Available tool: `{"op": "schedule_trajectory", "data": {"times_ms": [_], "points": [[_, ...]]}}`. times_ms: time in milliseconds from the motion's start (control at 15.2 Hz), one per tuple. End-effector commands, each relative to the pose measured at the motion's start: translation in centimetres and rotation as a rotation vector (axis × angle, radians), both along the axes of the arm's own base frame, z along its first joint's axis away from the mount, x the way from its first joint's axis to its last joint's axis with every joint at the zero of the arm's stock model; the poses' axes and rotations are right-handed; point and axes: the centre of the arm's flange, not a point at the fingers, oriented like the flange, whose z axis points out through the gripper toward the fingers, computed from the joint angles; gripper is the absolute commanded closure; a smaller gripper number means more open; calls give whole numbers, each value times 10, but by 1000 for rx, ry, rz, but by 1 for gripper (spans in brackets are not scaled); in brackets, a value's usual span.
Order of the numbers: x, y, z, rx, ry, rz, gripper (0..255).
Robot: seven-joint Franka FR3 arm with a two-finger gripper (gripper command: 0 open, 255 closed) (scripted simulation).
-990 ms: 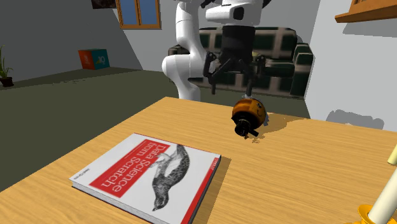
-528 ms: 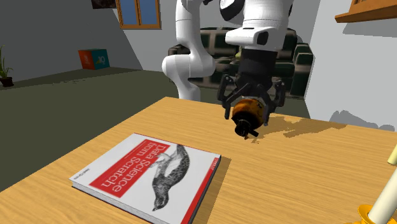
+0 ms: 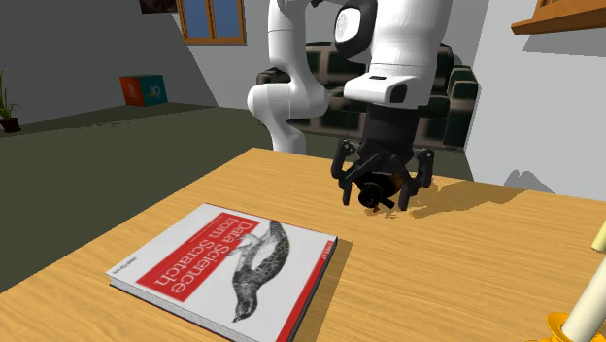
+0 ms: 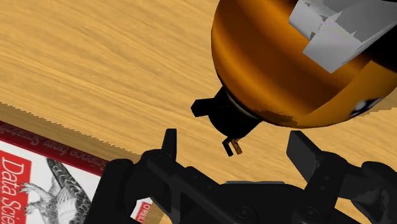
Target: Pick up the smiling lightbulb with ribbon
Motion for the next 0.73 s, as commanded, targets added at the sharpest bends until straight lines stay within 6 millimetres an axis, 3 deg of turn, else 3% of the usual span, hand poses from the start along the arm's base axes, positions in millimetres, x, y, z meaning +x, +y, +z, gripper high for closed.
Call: {"op": "schedule_trajectory", "data": {"times_ms": [0,660], "points": [[0,0,-2,0,-1,0,255],[0,0,4,0,0,0,255]]}}
